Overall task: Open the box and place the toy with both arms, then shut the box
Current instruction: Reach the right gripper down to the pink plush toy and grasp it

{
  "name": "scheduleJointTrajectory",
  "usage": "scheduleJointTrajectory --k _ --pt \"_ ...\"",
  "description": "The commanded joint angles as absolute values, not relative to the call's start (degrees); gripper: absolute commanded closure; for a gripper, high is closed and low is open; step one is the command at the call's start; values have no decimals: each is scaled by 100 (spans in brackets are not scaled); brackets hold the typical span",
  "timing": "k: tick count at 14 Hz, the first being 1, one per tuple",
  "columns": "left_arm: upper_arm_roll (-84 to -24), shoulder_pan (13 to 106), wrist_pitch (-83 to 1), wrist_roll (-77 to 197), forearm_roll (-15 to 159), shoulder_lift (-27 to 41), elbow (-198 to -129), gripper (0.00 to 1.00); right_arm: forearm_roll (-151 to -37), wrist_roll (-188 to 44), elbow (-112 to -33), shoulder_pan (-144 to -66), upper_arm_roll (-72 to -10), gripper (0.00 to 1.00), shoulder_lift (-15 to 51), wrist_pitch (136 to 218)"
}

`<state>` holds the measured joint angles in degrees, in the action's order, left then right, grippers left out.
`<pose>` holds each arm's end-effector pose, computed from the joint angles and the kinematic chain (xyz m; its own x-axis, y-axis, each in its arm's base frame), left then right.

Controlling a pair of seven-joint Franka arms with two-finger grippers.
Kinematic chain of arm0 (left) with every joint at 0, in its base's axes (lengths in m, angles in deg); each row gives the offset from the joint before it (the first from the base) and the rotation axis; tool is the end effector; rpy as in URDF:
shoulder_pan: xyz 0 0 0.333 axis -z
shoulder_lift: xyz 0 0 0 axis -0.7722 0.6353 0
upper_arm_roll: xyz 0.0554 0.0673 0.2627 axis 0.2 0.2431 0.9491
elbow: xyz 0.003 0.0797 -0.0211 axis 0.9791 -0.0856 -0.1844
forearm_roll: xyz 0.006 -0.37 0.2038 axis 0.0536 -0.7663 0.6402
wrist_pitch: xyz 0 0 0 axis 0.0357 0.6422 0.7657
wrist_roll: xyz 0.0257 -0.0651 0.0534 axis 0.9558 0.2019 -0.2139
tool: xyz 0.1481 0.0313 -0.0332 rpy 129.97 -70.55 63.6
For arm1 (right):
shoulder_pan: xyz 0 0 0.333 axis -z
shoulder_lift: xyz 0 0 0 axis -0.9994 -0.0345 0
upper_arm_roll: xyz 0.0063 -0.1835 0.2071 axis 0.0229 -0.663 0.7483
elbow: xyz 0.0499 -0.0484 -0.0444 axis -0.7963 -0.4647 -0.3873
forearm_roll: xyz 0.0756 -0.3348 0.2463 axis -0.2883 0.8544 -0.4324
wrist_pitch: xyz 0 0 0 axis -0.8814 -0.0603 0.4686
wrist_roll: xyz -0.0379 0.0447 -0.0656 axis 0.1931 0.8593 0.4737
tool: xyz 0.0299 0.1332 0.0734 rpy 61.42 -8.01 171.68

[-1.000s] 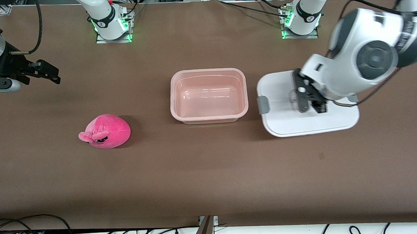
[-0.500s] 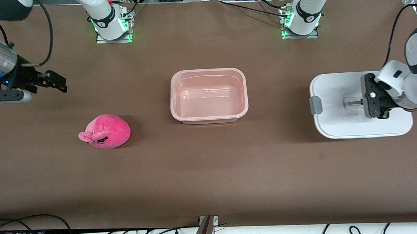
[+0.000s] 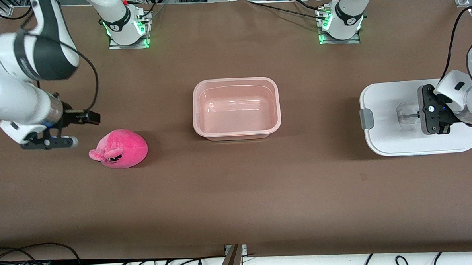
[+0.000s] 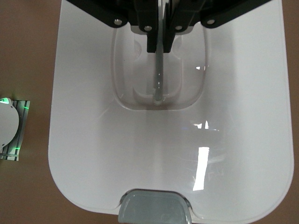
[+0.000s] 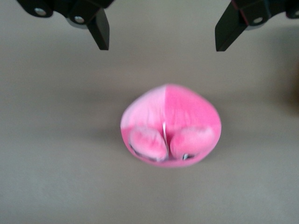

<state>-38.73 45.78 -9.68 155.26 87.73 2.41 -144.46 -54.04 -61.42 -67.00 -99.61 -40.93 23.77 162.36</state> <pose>0.6415 0.0442 0.3943 0.0386 -0.9933 -0.1089 -0.9644 -0.0655 0.2562 0.6343 0.0673 0.3320 0.9848 0.0213 -0.1726 0.0371 -0.9954 0.0889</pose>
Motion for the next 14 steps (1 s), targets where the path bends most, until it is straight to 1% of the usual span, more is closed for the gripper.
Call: scheduleJointTrajectory --k 1,5,8,10,11,13,14 --pt "-3955 4502 -899 15684 8925 195 -14438 100 -5735 -6177 -6818 -9927 -4117 0 1880 16823" --pt "-3964 4519 -899 15684 8925 204 -14412 100 -5771 -6204 -7074 -9883 -4117 0 1836 17044" --pt "-3964 4519 -899 15684 8925 204 -14420 100 -5771 -6213 -7503 -9883 -4117 1 1809 17771" --pt "-3964 4519 -899 15684 8916 204 -14412 100 -5771 -6213 -7654 -9883 -4126 10 1721 18177" --pt "-3964 4511 -899 15693 8916 204 -14420 100 -5771 -6213 -7654 -9883 -4126 29 1686 18178" --pt "-3964 4502 -899 15693 8916 204 -14420 100 -5771 -6317 -7654 -9874 -4135 78 1695 18161" --pt "-3964 4510 -899 15693 8916 204 -14420 100 -5771 -6423 -7637 -9874 -4143 100 1695 18135"
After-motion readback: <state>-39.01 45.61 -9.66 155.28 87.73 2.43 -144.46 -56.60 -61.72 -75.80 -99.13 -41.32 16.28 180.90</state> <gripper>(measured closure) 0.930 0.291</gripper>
